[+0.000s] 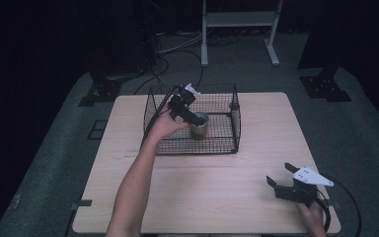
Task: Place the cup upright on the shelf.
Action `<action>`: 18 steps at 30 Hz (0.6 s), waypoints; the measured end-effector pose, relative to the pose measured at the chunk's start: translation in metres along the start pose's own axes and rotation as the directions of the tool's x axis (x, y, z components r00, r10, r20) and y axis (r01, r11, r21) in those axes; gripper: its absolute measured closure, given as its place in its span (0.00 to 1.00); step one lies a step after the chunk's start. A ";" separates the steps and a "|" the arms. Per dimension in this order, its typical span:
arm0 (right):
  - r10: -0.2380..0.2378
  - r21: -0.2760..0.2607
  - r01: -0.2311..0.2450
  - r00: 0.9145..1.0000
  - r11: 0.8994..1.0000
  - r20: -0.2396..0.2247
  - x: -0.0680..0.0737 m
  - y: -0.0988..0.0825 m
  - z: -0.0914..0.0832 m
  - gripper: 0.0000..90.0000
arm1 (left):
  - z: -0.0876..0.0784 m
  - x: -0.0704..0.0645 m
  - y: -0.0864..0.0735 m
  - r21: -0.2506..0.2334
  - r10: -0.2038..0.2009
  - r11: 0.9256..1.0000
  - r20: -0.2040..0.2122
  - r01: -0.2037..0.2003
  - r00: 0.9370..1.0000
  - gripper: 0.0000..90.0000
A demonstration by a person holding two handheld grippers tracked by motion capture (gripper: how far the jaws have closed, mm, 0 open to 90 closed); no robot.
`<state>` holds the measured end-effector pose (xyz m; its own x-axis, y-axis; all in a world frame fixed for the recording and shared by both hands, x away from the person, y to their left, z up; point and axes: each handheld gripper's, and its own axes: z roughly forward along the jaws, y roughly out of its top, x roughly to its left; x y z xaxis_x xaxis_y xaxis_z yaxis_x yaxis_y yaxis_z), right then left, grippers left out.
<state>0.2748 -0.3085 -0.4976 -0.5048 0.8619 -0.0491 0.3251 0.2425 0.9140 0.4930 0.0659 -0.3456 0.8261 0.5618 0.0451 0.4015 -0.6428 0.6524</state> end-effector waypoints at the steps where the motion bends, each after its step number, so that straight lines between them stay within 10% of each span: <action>1: -0.001 0.000 0.001 1.000 1.000 -0.002 0.000 0.000 0.000 0.15 | -0.002 0.000 -0.001 -0.007 -0.001 1.000 0.011 0.002 1.000 0.05; 18: -0.009 0.002 0.009 1.000 1.000 0.007 0.001 0.000 0.001 0.15 | -0.022 -0.012 -0.023 -0.063 0.007 0.998 0.028 -0.005 1.000 0.05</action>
<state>0.2749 -0.3077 -0.4977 -0.5020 0.8627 -0.0607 0.3223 0.2517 0.9126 0.4653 0.0862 -0.3445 0.8395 0.5425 0.0288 0.3713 -0.6117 0.6985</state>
